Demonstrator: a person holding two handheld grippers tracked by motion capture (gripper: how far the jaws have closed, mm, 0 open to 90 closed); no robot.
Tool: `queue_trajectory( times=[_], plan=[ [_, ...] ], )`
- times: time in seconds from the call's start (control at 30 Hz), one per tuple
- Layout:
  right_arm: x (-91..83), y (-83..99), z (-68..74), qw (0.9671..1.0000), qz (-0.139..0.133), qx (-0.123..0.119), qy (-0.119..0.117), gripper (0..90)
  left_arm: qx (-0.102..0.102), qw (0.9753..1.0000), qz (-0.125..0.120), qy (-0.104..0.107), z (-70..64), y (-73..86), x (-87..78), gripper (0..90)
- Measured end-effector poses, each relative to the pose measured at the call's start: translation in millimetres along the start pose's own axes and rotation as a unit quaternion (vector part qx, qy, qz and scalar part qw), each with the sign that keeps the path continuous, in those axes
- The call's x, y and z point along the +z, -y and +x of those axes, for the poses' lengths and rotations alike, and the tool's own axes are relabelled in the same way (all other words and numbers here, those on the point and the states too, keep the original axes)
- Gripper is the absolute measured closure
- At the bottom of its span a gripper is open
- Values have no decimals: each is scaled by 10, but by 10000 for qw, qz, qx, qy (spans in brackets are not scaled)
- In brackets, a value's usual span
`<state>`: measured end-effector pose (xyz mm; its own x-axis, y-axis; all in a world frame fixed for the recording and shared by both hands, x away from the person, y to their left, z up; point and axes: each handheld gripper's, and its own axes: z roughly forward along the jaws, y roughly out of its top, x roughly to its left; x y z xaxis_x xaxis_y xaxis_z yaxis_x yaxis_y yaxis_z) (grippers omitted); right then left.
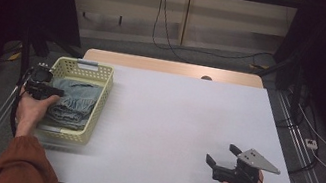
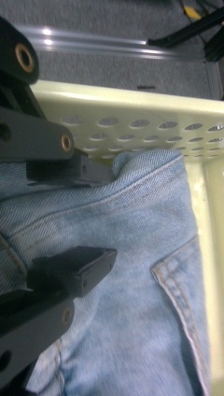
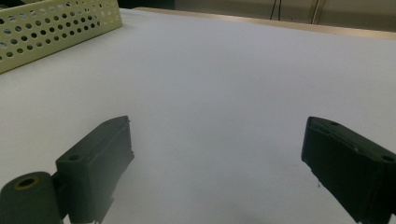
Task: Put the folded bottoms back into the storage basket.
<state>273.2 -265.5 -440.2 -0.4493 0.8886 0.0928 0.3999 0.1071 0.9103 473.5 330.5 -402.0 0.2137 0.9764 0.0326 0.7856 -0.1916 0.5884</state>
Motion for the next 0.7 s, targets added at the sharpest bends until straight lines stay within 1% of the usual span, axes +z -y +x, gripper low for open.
queue_trajectory(
  times=[0.03,0.07,0.13,0.17,0.2,0.23,0.27,0.3,0.33,0.4,0.43,0.5,0.53,0.57,0.6,0.63,0.67,0.7],
  plan=[
    [-2,0,-1,10000,-6,-6,-1,87,-34,10000,-79,13,3,3,-23,574],
    [-7,0,-1,10000,-2,-6,8,87,-82,9997,-226,20,6,6,-43,558],
    [-13,-1,-2,10000,-11,17,12,87,-123,9988,-465,124,13,10,-85,520],
    [-13,-2,-2,10000,-12,22,15,87,-77,9986,-493,165,22,12,-110,495],
    [-10,-3,-2,10000,-13,19,22,86,-146,9981,-585,153,14,16,-122,468],
    [-7,-4,-3,10000,-12,3,32,85,-158,9976,-657,147,11,22,-132,438],
    [-2,-5,0,10000,-18,6,36,85,-113,9977,-648,148,17,28,-150,427],
    [1,-7,7,10000,-12,2,35,85,-107,9973,-701,162,19,34,-165,424],
    [0,-8,15,10000,-4,-17,34,86,-106,9968,-768,190,23,42,-183,400],
    [-5,-12,35,10000,-13,-33,22,86,-98,9955,-916,215,34,50,-224,333],
    [-7,-12,40,10000,-13,-52,25,86,-87,9951,-965,177,32,52,-252,303],
    [-10,-16,47,10000,-20,-40,44,86,-175,9926,-1195,88,24,48,-300,182],
    [-11,-16,46,10000,-16,-57,51,86,-181,9903,-1369,121,21,46,-321,154],
    [-10,-16,47,10000,-11,-56,63,86,-182,9889,-1469,163,14,42,-349,124],
    [-9,-16,46,10000,-7,-60,73,86,-225,9869,-1585,180,4,39,-374,96],
    [-9,-18,47,9999,-4,-59,84,86,-222,9847,-1712,229,0,38,-395,87],
    [-8,-19,48,9999,-16,-65,86,86,-177,9837,-1755,348,-1,36,-419,82],
    [-9,-19,50,9999,-11,-79,78,86,-129,9833,-1761,440,-8,36,-445,70]
  ],
)
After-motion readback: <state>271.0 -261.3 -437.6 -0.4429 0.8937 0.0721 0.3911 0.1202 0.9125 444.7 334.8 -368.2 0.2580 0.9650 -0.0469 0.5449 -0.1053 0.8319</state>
